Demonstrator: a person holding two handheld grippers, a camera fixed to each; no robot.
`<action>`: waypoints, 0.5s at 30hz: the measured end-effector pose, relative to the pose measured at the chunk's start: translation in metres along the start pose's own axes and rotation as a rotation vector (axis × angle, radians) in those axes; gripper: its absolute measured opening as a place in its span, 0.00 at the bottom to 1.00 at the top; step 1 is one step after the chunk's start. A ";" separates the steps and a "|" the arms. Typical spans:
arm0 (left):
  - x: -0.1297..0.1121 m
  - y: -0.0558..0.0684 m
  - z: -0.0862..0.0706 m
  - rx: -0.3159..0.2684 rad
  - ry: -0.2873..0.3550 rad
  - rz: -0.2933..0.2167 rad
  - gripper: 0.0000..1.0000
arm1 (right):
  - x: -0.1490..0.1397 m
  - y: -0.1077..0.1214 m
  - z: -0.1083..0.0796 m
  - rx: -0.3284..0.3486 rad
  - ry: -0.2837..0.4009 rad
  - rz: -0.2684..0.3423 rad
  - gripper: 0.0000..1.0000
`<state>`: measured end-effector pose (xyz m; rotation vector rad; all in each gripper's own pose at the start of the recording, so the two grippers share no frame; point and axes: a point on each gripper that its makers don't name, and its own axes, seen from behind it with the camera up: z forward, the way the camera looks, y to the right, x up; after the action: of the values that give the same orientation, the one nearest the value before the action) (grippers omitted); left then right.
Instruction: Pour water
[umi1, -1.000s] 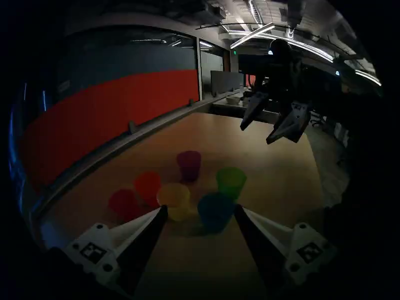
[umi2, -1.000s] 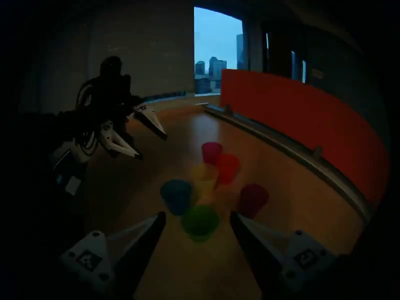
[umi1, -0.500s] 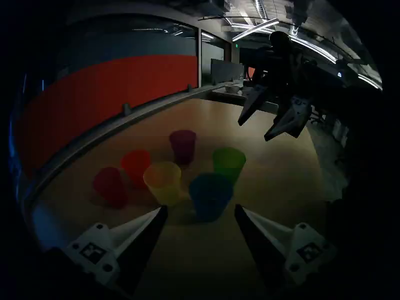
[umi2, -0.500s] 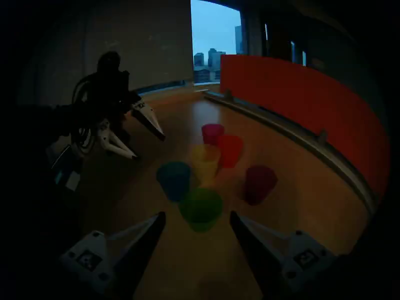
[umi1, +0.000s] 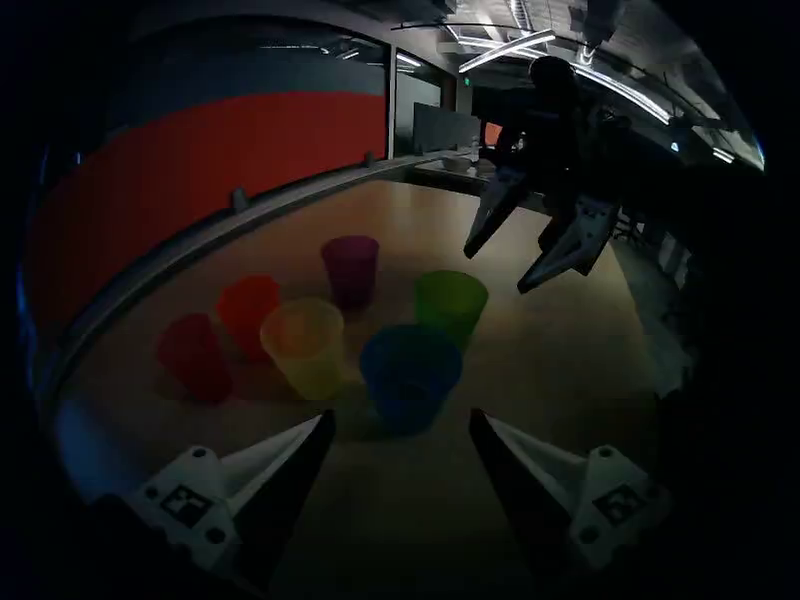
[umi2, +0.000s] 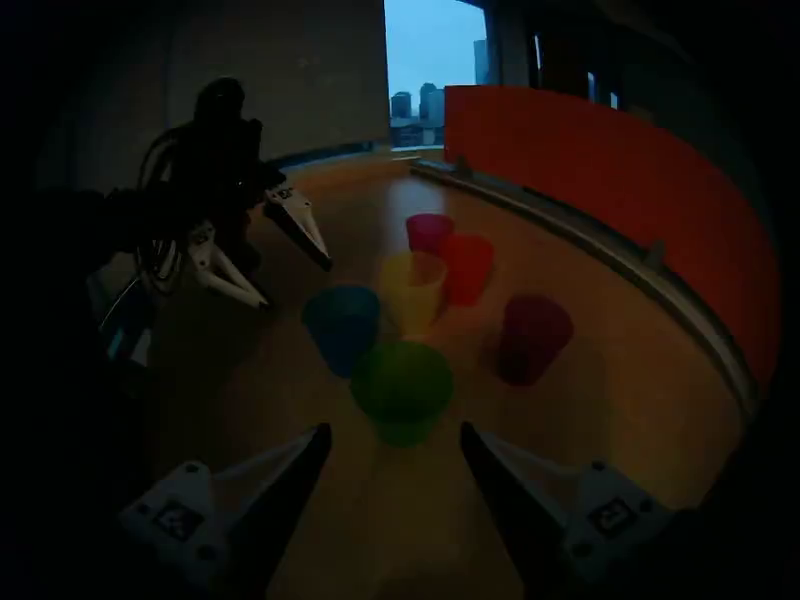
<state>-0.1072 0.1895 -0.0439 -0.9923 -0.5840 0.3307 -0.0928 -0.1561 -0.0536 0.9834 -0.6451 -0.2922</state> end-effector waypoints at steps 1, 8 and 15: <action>-0.001 0.001 0.002 -0.003 -0.001 -0.001 1.00 | -0.001 0.000 0.002 0.000 -0.002 -0.001 0.99; -0.006 0.001 0.014 -0.016 -0.011 -0.004 1.00 | -0.009 0.004 0.018 0.003 -0.019 0.001 0.99; -0.009 0.000 0.027 -0.028 -0.018 -0.002 1.00 | -0.011 0.007 0.033 0.003 -0.023 -0.013 0.99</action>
<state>-0.1305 0.2036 -0.0353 -1.0160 -0.6076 0.3310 -0.1222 -0.1685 -0.0388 0.9885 -0.6608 -0.3146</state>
